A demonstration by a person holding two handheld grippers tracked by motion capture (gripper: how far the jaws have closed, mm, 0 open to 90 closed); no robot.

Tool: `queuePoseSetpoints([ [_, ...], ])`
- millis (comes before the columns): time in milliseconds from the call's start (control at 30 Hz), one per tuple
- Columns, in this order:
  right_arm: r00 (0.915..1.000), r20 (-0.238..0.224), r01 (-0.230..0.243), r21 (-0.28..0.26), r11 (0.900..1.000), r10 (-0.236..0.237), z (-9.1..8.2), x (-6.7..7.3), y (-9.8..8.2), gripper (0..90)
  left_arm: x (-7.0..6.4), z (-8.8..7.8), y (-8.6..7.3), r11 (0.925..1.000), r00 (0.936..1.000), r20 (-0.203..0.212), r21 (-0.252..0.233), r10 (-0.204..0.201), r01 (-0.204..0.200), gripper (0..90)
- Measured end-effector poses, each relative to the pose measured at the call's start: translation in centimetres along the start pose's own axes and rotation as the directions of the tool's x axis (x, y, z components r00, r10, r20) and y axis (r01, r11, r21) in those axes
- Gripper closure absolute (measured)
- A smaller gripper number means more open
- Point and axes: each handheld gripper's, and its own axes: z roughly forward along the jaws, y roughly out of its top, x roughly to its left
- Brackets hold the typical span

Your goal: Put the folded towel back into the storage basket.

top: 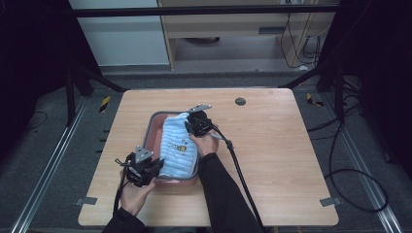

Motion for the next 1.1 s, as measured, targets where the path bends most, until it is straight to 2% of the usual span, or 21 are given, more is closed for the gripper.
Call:
queuePoseSetpoints([
  [133, 0.9999, 0.011, 0.011, 0.004, 1.000, -0.011, 0.2, 0.0, -0.2, 74.7, 0.1, 0.2, -0.1, 0.9999, 0.9999, -0.014, 0.015, 0.001, 0.000, 79.7],
  [167, 0.9996, 0.014, 0.024, 0.009, 1.000, -0.024, 0.3, -0.1, -0.3, 68.5, 0.2, 0.4, -0.2, 0.9998, 0.9998, -0.018, 0.020, -0.006, 0.006, 77.5],
  [233, 0.9995, 0.019, 0.026, 0.004, 1.000, -0.026, 0.2, 0.0, -0.3, 64.1, 0.2, 0.4, -0.2, 0.9998, 0.9998, -0.021, 0.020, -0.005, 0.005, 74.3],
  [333, 0.9992, 0.025, 0.031, -0.028, 0.999, -0.031, -0.2, -0.1, -0.1, 57.7, 0.3, 0.0, 0.0, 1.0000, 0.9996, -0.028, -0.002, -0.006, 0.006, 69.3],
  [433, 0.9993, 0.027, 0.026, -0.060, 0.998, -0.025, -0.9, -0.3, 0.1, 55.6, 0.5, -0.5, 0.3, 0.9995, 0.9994, -0.032, -0.028, -0.011, 0.010, 63.9],
  [467, 0.9991, 0.034, 0.028, -0.078, 0.997, -0.026, -1.3, -0.4, 0.2, 54.6, 0.5, -0.5, 0.3, 0.9995, 0.9994, -0.032, -0.028, -0.011, 0.010, 62.8],
  [600, 0.9995, 0.031, 0.013, -0.121, 0.993, -0.009, -2.9, -0.8, 0.4, 50.4, 0.9, -1.5, 0.8, 0.9962, 0.9997, -0.022, -0.086, -0.011, 0.009, 54.2],
  [700, 0.9994, 0.034, -0.002, -0.151, 0.989, 0.007, -4.5, -1.3, 0.5, 43.6, 1.1, -2.1, 1.2, 0.9934, 0.9999, -0.011, -0.115, -0.010, 0.008, 48.0],
  [867, 0.9985, 0.038, -0.031, -0.196, 0.980, 0.039, -7.6, -2.6, 0.1, 32.6, 1.7, -2.9, 1.5, 0.9899, 0.9997, -0.003, -0.140, -0.023, 0.022, 37.1],
  [900, 0.9985, 0.038, -0.031, -0.196, 0.980, 0.039, -7.6, -2.6, 0.1, 32.6, 1.7, -2.9, 1.5, 0.9899, 0.9997, -0.003, -0.140, -0.023, 0.022, 35.8],
  [933, 0.9980, 0.045, -0.034, -0.207, 0.978, 0.044, -8.8, -3.3, -0.3, 29.5, 2.1, -3.2, 1.5, 0.9878, 0.9994, 0.009, -0.151, -0.034, 0.035, 34.0],
  [967, 0.9980, 0.045, -0.034, -0.207, 0.978, 0.044, -8.8, -3.3, -0.3, 29.5, 2.1, -3.2, 1.5, 0.9878, 0.9994, 0.009, -0.151, -0.034, 0.035, 32.9],
  [1000, 0.9974, 0.047, -0.043, -0.211, 0.977, 0.055, -9.9, -4.0, -0.8, 26.8, 2.5, -3.4, 1.5, 0.9861, 0.9991, 0.010, -0.161, -0.041, 0.042, 31.9],
  [1067, 0.9971, 0.050, -0.045, -0.213, 0.976, 0.057, -10.3, -4.2, -1.0, 25.8, 2.7, -3.5, 1.5, 0.9849, 0.9991, 0.006, -0.168, -0.043, 0.043, 30.8],
  [1100, 0.9963, 0.056, -0.053, -0.216, 0.975, 0.066, -11.5, -5.1, -1.9, 24.0, 3.2, -3.6, 1.5, 0.9843, 0.9993, -0.001, -0.173, -0.037, 0.036, 29.7],
])
